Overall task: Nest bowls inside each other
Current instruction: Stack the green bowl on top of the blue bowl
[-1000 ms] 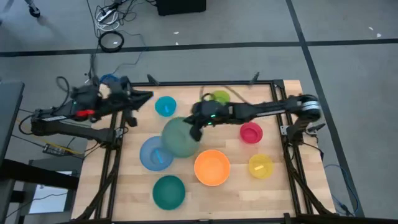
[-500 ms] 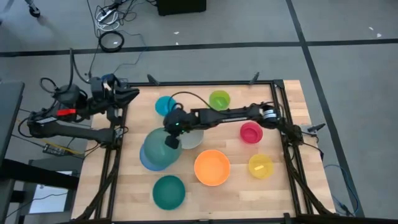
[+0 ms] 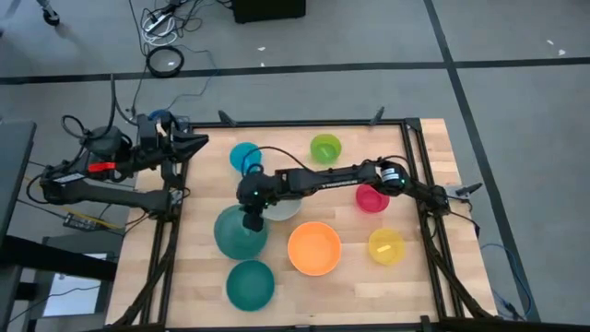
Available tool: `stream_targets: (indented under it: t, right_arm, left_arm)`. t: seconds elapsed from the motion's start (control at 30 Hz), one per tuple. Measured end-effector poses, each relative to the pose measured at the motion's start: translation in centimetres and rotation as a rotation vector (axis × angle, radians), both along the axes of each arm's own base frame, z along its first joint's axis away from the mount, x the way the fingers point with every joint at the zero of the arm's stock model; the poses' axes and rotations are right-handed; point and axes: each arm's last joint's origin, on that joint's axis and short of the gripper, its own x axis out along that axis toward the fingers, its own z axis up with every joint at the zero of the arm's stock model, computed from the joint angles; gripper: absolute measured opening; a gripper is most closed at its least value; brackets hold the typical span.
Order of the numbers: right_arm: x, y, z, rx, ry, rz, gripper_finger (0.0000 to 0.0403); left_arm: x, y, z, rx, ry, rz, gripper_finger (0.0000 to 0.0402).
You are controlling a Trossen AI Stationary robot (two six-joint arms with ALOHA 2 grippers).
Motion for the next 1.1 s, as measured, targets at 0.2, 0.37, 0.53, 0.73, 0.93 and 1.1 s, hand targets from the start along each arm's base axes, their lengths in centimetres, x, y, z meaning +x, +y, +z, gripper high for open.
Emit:
stream_targets:
  t: [0.2, 0.37, 0.53, 0.73, 0.93, 1.1]
  right_arm:
    - [-1.7, -0.6, 2.8, -0.196, 0.047, -0.095, 0.0150]
    - [-2.7, -1.4, 5.8, -0.383, 0.006, -0.169, 0.0151]
    - [-1.4, -1.1, 5.5, -0.238, -0.121, -0.088, 0.0144]
    - [0.0, 0.0, 0.0, -0.184, -0.007, -0.057, 0.0137]
    - [0.1, 0.3, -1.7, -0.158, 0.053, -0.055, 0.0137]
    - [-0.1, 0.3, 0.3, -0.164, -0.009, -0.052, 0.0136]
  left_arm:
    - [0.0, 0.0, -0.3, -0.002, 0.036, 0.003, 0.0039]
    - [0.1, 0.0, -0.6, -0.012, 0.059, 0.002, 0.0039]
    - [0.1, 0.0, -0.6, -0.015, 0.060, 0.004, 0.0039]
    - [0.1, 0.0, -0.8, -0.020, 0.077, 0.003, 0.0039]
    - [0.1, 0.0, -1.0, -0.021, 0.098, 0.003, 0.0039]
    - [0.1, 0.0, -1.0, -0.021, 0.099, 0.003, 0.0039]
